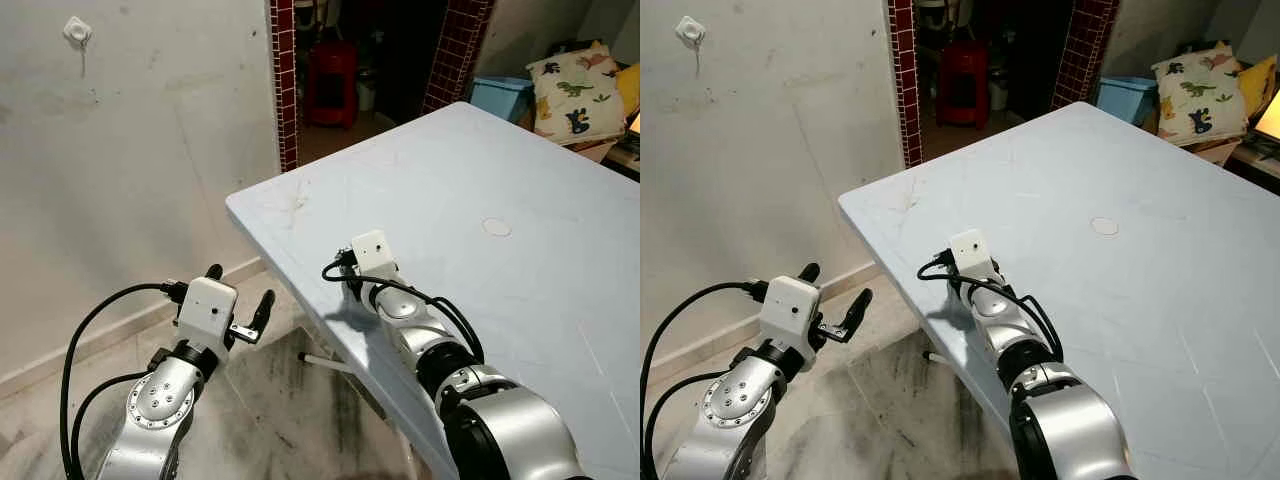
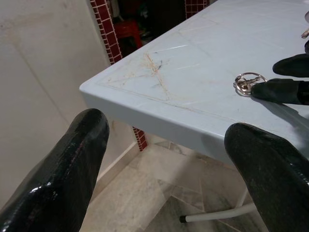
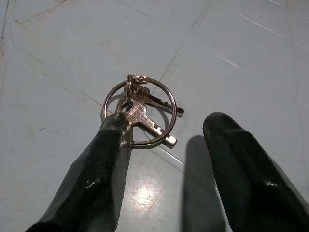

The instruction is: Hang keys on a hook

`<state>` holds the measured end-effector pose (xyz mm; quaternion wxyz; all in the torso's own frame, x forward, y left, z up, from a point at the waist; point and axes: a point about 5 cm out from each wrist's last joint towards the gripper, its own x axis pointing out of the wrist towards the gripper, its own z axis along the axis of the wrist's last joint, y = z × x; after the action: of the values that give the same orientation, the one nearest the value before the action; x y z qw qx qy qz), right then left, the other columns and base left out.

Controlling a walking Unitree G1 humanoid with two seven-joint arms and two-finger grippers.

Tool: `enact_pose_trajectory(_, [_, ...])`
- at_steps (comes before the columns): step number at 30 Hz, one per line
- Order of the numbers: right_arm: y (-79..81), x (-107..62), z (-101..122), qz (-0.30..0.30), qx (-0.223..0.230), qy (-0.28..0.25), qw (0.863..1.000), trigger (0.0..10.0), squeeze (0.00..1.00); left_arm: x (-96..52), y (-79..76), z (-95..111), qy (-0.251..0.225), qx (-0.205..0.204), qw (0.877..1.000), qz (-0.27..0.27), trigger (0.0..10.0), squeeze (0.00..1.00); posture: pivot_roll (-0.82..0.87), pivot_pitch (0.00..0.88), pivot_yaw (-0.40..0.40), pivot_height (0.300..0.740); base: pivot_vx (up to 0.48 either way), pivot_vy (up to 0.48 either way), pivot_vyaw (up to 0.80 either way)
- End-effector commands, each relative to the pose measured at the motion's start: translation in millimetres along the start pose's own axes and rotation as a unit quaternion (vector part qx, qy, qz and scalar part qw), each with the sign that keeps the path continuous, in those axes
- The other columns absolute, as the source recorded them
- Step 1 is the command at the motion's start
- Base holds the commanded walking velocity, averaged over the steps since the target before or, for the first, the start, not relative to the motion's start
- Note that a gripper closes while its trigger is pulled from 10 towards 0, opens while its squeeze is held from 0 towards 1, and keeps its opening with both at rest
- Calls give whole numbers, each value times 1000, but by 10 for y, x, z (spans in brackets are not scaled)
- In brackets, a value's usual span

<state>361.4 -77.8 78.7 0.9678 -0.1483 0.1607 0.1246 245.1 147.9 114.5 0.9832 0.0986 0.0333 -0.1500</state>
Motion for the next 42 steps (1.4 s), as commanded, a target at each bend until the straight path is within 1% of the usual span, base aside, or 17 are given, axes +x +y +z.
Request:
enact_pose_trajectory(1, [8,-6,-72,1,-6,24,1000,10000,0,-10,4,35,-3,6,1000,-3,10000,0,163,0,-3,740,0,0,0])
enact_pose_trajectory(6, [-72,-8,-88,0,-18,31,999,10000,0,-6,12,37,-3,7,1000,-3,10000,0,159,0,-3,740,0,0,0])
enact_pose_trajectory(8, [-178,-17,-80,-2,-21,20,1000,10000,0,-4,10,37,-3,7,1000,-4,10000,0,150,0,-3,740,0,0,0])
enact_pose_trajectory(11, [-194,-19,-78,-2,-22,18,1000,10000,0,-2,9,37,-3,6,1000,-4,10000,0,150,0,-3,740,0,0,0])
enact_pose_trajectory(13, [-345,-42,-82,-17,-17,8,1000,10000,0,14,-2,34,-3,5,1000,-7,10000,0,134,0,0,740,0,0,0])
enact_pose_trajectory(16, [-449,-67,-80,-25,-13,0,1000,10000,0,28,-12,33,-4,4,1000,-10,10000,0,120,0,3,740,0,0,0])
enact_pose_trajectory(18, [-472,-74,-77,-27,-12,-2,1000,10000,0,32,-12,33,-4,3,1000,-10,10000,0,118,0,3,740,0,0,0])
enact_pose_trajectory(19, [-516,-100,-80,-28,-10,-6,1000,10000,0,39,-14,32,-4,3,1000,-11,10000,0,109,0,4,740,0,0,0])
enact_pose_trajectory(24, [-593,-218,-119,-24,-9,-16,1000,10000,0,53,-19,32,-5,2,1000,-14,10000,0,98,0,4,740,0,0,0])
enact_pose_trajectory(26, [-622,-292,-160,-22,-11,-16,1000,10000,0,56,-20,25,-4,1,1000,-14,10000,0,86,0,5,740,0,0,0])
enact_pose_trajectory(27, [-641,-356,-204,-20,-13,-13,1000,10000,0,60,-24,19,-4,1,1000,-15,10000,0,80,0,5,740,0,0,0])
enact_pose_trajectory(30, [-653,-404,-244,-21,-10,-9,1000,10000,0,64,-30,17,-4,0,1000,-16,10000,0,80,0,5,740,0,0,0])
enact_pose_trajectory(33, [-647,-463,-250,-28,11,-21,999,10000,0,87,-40,17,-5,-1,1000,-18,10000,0,66,0,10,740,0,0,0])
enact_pose_trajectory(36, [-563,-457,-119,-28,35,-57,997,10000,0,123,-55,36,-10,-1,1000,-21,10000,0,67,0,12,740,0,0,0])
enact_pose_trajectory(37, [-563,-457,-119,-28,35,-57,997,10000,0,123,-55,36,-10,-1,1000,-21,10000,0,67,0,12,740,0,0,0])
enact_pose_trajectory(39, [-466,-458,16,-21,48,-78,996,10000,0,150,-56,65,-15,-1,1000,-22,10000,0,77,0,12,740,0,0,0])
enact_pose_trajectory(42, [-371,-405,103,-17,61,-92,994,10000,0,136,-30,80,-20,-1,1000,-18,10000,0,93,0,8,740,0,0,0])
